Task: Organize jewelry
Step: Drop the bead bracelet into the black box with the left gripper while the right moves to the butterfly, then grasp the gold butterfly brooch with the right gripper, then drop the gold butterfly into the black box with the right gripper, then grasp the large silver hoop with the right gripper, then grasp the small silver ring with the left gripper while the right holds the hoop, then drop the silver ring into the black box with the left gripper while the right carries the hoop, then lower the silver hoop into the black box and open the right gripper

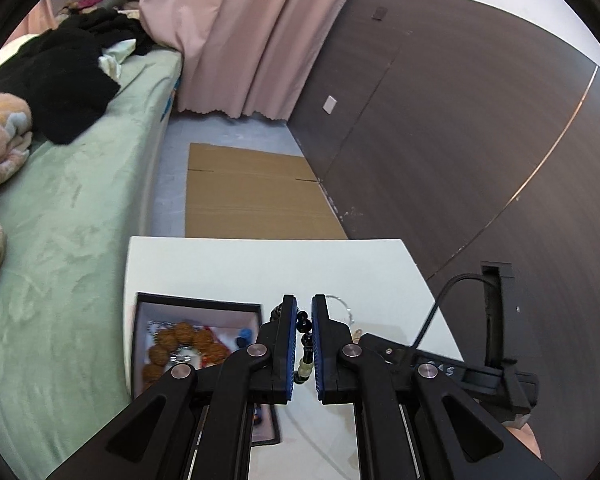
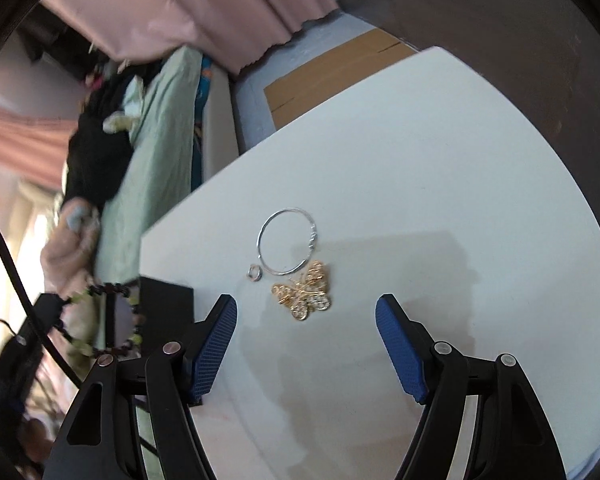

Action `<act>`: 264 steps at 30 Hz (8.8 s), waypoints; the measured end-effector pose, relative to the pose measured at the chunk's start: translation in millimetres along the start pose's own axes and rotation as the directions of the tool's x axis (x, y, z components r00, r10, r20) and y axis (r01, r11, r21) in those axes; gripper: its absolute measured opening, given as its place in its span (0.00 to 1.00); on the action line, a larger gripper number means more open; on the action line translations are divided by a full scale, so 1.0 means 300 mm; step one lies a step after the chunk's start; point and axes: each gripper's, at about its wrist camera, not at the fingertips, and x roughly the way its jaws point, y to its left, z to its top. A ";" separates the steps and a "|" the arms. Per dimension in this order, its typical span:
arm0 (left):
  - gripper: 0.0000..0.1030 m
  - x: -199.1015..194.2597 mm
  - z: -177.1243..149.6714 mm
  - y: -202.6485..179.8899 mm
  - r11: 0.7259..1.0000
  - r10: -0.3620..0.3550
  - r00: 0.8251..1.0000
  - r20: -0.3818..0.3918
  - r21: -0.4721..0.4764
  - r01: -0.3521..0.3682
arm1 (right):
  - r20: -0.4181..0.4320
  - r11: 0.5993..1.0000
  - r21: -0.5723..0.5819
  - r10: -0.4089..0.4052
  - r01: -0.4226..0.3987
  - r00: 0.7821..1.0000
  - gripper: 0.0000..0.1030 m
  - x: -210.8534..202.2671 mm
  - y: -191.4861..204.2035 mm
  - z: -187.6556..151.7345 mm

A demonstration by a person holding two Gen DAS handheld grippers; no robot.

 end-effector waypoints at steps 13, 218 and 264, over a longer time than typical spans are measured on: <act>0.07 -0.062 -0.011 0.110 0.999 0.020 1.000 0.000 -0.037 -0.020 | 0.013 0.948 -0.236 -0.218 0.215 0.976 0.71 0.083 0.117 -0.007; 0.13 0.137 0.052 -0.091 0.924 0.382 0.884 -0.267 0.118 -0.364 | 0.104 0.976 -0.040 0.216 -0.213 0.971 0.03 -0.164 -0.035 0.125; 0.83 -0.272 -0.074 0.289 0.959 0.182 0.982 0.052 -0.232 -0.165 | -0.037 0.924 -0.256 0.283 -0.283 0.958 0.59 -0.001 0.422 -0.085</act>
